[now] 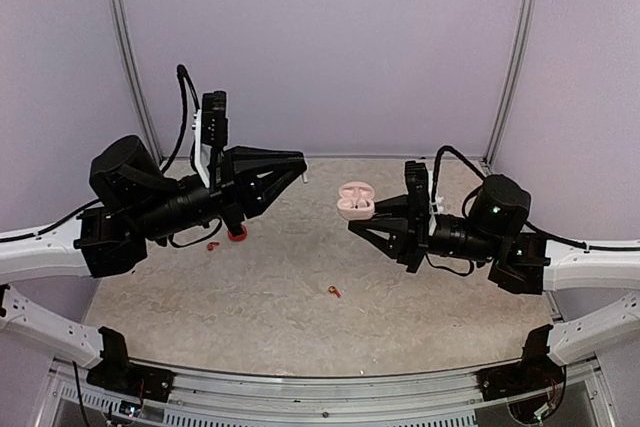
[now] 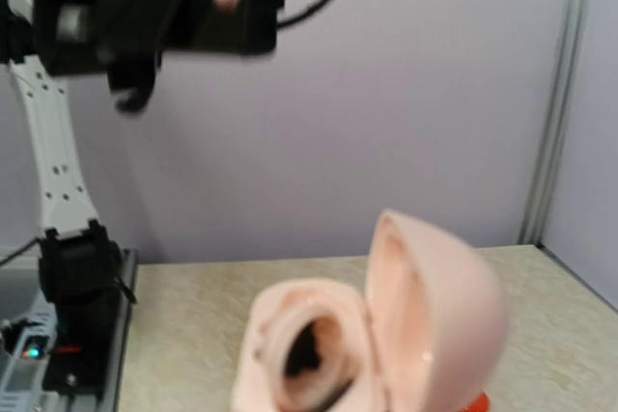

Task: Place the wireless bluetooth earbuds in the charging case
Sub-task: Insert the left earbud into the left side groove of the charging case.

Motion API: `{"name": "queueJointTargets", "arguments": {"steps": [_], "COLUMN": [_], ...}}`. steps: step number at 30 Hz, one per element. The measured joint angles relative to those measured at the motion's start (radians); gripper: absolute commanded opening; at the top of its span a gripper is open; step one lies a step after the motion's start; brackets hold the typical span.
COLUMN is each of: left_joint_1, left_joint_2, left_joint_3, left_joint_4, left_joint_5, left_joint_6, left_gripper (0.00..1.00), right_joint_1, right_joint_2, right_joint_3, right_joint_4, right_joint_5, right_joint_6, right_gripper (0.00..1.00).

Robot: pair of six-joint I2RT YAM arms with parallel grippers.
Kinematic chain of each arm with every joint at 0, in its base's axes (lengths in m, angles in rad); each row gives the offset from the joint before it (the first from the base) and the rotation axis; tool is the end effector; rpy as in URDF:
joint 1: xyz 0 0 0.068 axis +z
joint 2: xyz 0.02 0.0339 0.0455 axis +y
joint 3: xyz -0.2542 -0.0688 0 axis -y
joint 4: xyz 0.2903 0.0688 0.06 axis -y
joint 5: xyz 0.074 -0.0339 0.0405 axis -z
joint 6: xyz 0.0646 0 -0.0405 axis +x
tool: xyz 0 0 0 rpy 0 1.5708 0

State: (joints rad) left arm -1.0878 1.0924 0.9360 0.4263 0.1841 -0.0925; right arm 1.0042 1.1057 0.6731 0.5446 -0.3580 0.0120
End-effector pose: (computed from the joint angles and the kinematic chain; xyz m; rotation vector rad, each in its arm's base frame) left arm 0.1435 -0.2992 0.3899 0.8072 1.1346 -1.1170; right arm 0.1572 0.2892 0.2885 -1.0012 1.1987 1.0752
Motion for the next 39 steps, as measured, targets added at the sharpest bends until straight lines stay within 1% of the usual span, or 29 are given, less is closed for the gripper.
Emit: {"name": "queueJointTargets", "arguments": {"steps": [7, 13, 25, 39], "left_joint_1": [-0.079, -0.096, -0.109, -0.111], "left_joint_2": [0.089, 0.120, 0.171, 0.182], "left_joint_3": [0.002, 0.010, 0.036, 0.038], "left_joint_4": [0.004, 0.006, 0.014, 0.021], "left_joint_5": [-0.012, -0.017, -0.016, -0.031], "left_joint_6": [0.105, 0.169, 0.210, 0.228], "left_gripper": [0.06, 0.06, 0.06, 0.06], "right_joint_1": [0.000, 0.000, 0.000, 0.000], "right_joint_2": [0.023, 0.031, 0.041, 0.041], "right_joint_3": [0.023, 0.025, 0.029, 0.029], "right_joint_4": [0.025, 0.030, 0.037, 0.045], "right_joint_5": [-0.052, -0.090, -0.121, -0.140], "right_joint_6": [0.068, 0.096, 0.110, 0.113], "right_gripper": [0.00, 0.00, 0.00, 0.00]}}
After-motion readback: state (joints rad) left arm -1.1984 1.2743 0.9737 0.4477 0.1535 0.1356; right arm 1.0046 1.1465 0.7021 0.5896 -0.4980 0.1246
